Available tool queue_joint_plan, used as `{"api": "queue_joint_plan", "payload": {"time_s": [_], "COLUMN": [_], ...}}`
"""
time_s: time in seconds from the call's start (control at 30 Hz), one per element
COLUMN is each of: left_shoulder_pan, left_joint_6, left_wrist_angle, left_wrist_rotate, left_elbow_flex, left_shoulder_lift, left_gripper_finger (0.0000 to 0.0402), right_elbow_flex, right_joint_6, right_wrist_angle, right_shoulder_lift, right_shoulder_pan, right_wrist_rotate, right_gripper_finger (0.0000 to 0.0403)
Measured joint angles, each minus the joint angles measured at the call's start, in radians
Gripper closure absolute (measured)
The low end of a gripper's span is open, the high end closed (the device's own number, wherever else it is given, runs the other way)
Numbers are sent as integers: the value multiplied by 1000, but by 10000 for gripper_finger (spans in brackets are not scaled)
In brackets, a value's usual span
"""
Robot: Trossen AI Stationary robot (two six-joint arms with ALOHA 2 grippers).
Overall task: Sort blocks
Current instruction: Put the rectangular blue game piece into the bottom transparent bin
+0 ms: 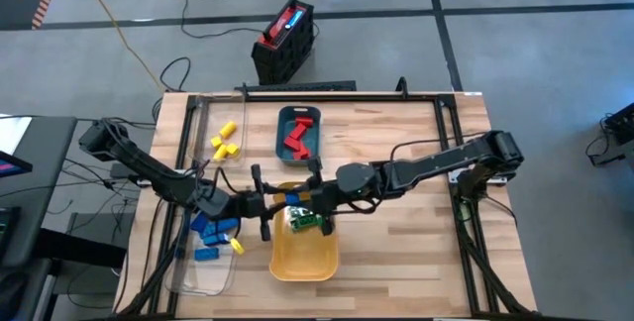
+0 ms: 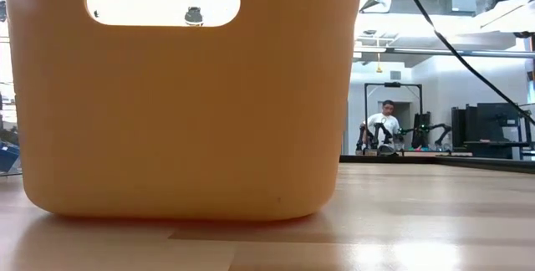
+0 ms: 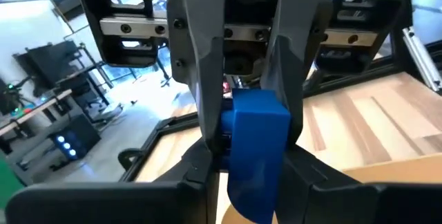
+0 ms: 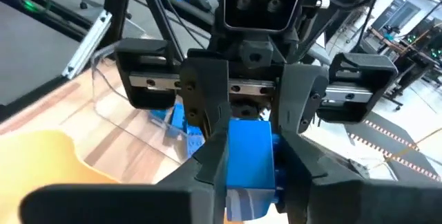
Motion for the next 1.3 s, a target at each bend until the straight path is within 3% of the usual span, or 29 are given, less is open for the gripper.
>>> {"api": "queue_joint_plan", "payload": {"time_s": [0.13, 0.23, 0.33, 0.47, 0.6, 0.73, 0.9, 1.13, 1.3], "left_shoulder_pan": [-21, -57, -87, -122, -159, -216, -290, -323, -322], "left_joint_6": [-47, -177, -429, -801, -1100, -1305, -1512, -1610, -1584], "left_wrist_angle": [-85, -368, -735, -1191, -1488, -1630, -1703, -1721, -1722], "left_wrist_rotate": [-41, -79, -64, 133, 382, 564, 667, 684, 677], "left_elbow_flex": [4, 52, 153, 277, 333, 331, 304, 197, 187], "left_shoulder_lift": [-15, -70, -140, -180, -179, -150, -87, -5, 17], "left_gripper_finger": [320, 320, 320, 320, 320, 320, 316, 296, 258], "right_elbow_flex": [-3, 1, 3, -13, -96, -178, -192, -193, -193], "right_joint_6": [-4, 3, 66, 226, 291, 290, 258, 185, 184], "right_wrist_angle": [-56, -140, -285, -462, -460, -407, -355, -264, -241], "right_shoulder_lift": [-35, -118, -187, -220, -225, -212, -217, -217, -217], "right_shoulder_pan": [9, 22, 18, 1, 2, 5, -7, -7, -11], "right_wrist_rotate": [75, 145, 160, 164, 183, 208, 231, 231, 231], "right_gripper_finger": [273, 236, 201, 172, 168, 170, 170, 170, 170]}}
